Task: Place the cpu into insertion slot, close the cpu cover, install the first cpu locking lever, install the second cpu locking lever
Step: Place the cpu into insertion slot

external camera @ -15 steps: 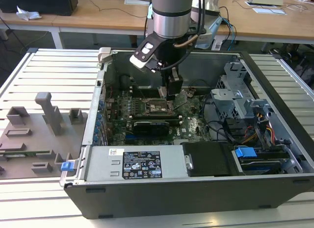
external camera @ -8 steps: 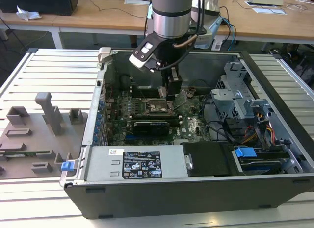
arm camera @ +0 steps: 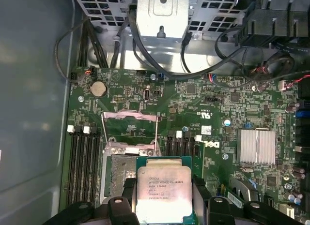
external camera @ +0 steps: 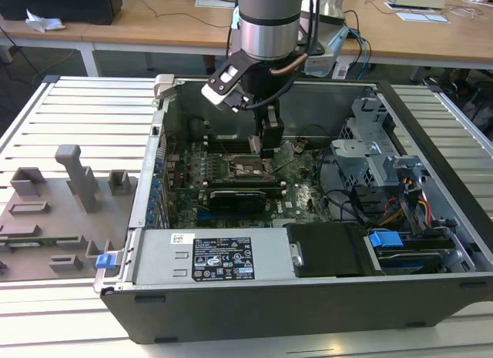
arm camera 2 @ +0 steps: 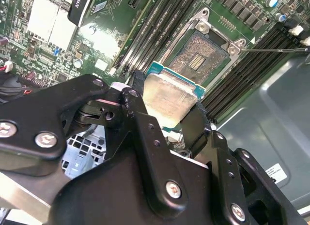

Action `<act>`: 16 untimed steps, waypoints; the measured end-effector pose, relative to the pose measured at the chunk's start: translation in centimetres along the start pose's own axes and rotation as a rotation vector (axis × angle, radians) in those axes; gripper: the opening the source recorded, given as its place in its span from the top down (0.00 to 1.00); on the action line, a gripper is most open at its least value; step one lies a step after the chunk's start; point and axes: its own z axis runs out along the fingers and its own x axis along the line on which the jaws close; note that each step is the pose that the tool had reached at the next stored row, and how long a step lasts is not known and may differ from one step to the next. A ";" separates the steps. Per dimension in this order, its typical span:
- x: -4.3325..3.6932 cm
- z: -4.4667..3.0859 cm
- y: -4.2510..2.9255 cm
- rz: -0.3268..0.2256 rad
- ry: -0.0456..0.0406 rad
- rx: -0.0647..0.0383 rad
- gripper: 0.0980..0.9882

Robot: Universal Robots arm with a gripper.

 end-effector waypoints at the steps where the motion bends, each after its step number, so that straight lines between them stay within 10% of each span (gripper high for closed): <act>1: 0.00 0.00 0.00 0.006 -0.0006 0.000 0.50; 16: 0.00 0.01 0.00 0.092 -0.0081 -0.002 0.50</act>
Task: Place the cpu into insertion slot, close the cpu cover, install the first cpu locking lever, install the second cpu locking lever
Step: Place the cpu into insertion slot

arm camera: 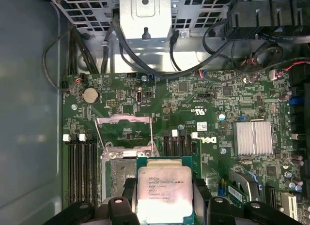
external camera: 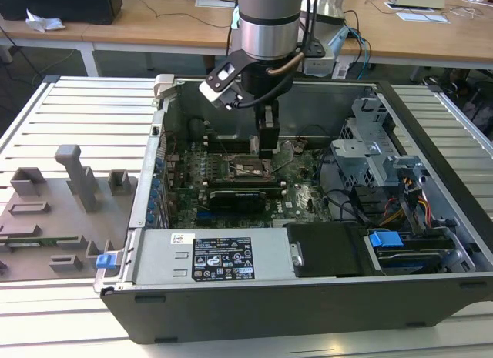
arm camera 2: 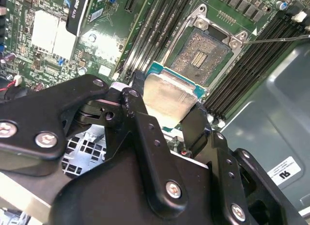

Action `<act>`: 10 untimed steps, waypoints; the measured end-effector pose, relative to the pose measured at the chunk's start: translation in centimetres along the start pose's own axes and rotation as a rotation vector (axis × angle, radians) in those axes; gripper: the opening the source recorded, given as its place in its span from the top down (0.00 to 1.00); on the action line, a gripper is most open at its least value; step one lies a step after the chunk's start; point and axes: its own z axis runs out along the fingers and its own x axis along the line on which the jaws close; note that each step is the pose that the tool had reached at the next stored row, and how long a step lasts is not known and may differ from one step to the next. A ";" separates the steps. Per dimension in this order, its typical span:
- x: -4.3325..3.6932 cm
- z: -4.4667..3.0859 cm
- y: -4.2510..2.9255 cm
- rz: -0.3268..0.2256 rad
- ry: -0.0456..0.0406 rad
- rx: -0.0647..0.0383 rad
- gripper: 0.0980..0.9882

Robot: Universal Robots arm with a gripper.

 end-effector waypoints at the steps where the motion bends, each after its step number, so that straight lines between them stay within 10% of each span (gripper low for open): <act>1: 0.00 0.00 0.00 0.010 -0.0009 0.000 0.50; 10: 0.00 0.01 -0.01 0.023 -0.0023 0.000 0.50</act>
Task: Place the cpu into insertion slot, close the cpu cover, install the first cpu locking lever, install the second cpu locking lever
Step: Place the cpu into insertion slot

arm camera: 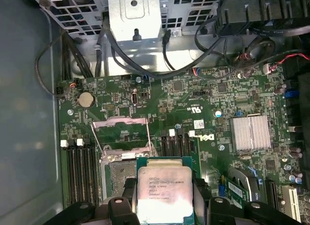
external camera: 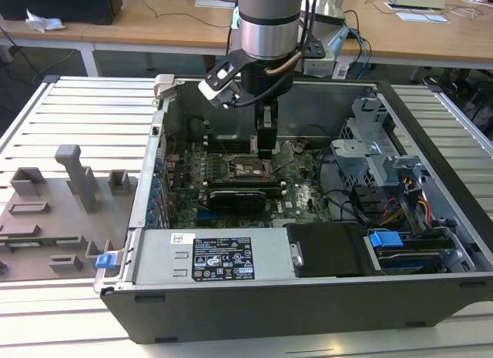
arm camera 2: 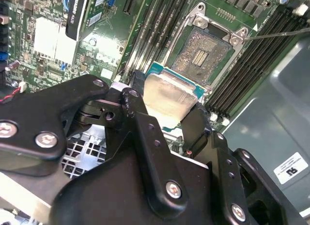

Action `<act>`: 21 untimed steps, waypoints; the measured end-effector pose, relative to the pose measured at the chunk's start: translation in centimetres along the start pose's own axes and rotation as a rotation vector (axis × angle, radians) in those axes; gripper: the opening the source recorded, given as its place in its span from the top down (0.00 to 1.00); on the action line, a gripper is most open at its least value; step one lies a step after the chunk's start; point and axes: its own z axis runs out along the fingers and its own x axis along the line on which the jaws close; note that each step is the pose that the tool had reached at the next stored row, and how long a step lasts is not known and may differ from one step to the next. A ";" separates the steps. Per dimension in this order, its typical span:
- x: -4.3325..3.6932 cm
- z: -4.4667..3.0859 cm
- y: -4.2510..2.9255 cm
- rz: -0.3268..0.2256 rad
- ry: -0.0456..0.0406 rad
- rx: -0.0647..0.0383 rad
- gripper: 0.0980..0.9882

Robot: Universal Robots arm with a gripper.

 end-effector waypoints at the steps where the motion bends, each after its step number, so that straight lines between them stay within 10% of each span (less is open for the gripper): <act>1: 0.00 0.01 0.00 -0.025 0.0023 0.000 0.50; 8: -0.01 0.04 -0.05 -0.124 0.0112 0.002 0.50; 14: 0.12 0.03 -1.81 -0.121 0.0105 0.001 0.50; 21: 2.79 0.23 -2.05 -0.115 0.0100 0.001 0.50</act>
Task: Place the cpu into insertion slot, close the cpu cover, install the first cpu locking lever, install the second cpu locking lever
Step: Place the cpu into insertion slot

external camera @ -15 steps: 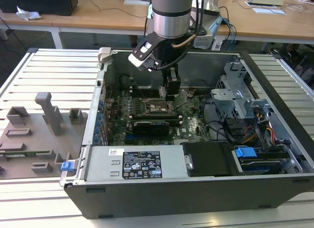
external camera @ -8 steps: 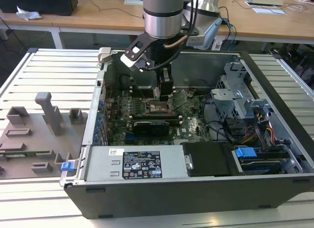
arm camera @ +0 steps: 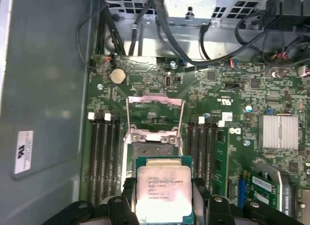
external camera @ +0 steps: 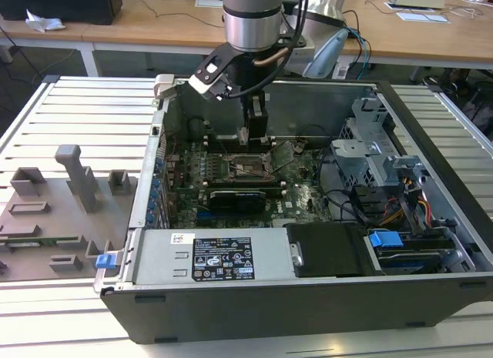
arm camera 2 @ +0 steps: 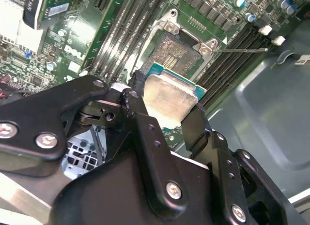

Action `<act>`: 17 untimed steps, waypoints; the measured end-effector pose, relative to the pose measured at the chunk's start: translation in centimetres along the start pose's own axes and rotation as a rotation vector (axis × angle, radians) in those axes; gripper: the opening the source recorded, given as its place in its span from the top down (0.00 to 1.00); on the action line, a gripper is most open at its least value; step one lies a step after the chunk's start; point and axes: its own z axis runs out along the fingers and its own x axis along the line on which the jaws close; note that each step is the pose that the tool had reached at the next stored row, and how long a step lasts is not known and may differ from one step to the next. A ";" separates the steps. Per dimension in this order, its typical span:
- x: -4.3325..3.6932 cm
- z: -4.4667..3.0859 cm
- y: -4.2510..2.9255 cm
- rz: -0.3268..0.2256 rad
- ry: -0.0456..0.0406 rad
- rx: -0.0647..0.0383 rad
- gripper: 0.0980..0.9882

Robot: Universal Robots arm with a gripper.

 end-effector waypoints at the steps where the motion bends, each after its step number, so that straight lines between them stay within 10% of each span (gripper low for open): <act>1: 0.08 0.10 0.00 0.000 0.0002 0.000 0.50; 17: 0.17 2.06 -0.17 0.000 0.0001 0.000 0.50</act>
